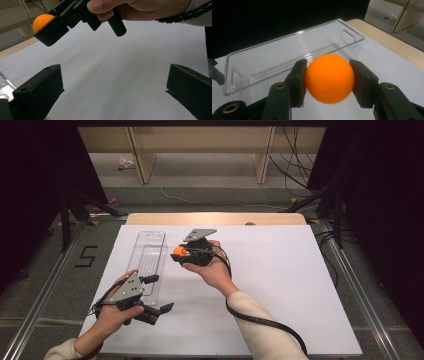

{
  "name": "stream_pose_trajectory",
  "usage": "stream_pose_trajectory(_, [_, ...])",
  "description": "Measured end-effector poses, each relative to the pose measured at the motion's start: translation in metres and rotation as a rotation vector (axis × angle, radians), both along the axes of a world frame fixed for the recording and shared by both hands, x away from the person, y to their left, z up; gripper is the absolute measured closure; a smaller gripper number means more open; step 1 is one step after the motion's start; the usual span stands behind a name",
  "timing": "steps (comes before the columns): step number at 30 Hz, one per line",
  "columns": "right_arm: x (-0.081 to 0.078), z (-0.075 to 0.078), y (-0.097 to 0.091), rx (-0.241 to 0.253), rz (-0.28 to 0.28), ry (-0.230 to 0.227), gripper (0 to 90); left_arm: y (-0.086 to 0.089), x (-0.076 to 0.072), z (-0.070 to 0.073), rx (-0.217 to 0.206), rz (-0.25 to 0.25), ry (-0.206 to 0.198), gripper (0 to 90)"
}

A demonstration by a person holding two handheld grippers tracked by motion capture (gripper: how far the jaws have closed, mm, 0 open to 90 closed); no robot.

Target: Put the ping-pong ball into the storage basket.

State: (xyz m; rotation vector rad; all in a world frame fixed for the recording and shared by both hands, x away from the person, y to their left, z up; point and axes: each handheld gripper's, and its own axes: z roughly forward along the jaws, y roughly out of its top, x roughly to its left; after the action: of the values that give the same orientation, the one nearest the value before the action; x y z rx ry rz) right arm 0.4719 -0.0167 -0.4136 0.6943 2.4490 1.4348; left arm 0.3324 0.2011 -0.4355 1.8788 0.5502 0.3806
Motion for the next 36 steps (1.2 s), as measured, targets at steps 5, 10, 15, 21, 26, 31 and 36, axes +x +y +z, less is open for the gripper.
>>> stream_pose_trajectory(5, [0.002,0.001,0.001,-0.001,-0.002,-0.001,51.5,0.0,0.0,0.0,0.0,0.0,-0.001,0.1])
stream_pose_trajectory(10, [0.005,0.002,0.003,0.001,-0.004,0.0,51.5,0.0,0.0,0.0,0.001,0.0,-0.001,0.2])
stream_pose_trajectory(15, [0.006,0.002,0.005,-0.002,-0.006,0.001,51.5,0.0,0.0,0.0,0.003,0.0,0.0,0.2])
stream_pose_trajectory(21, [0.008,0.001,0.007,-0.007,-0.004,0.005,51.5,0.0,0.0,0.0,0.003,-0.002,0.0,0.2])
stream_pose_trajectory(26, [0.009,0.002,0.009,-0.006,-0.004,0.005,51.5,0.0,0.0,0.0,0.001,-0.001,0.002,0.2])
stream_pose_trajectory(31, [0.01,0.003,0.01,-0.008,-0.003,0.002,51.5,0.0,0.0,0.0,0.002,-0.002,0.003,0.2])
stream_pose_trajectory(36, [0.011,0.004,0.012,-0.009,-0.001,0.005,51.5,-0.001,0.0,0.0,0.003,-0.003,0.002,0.2])
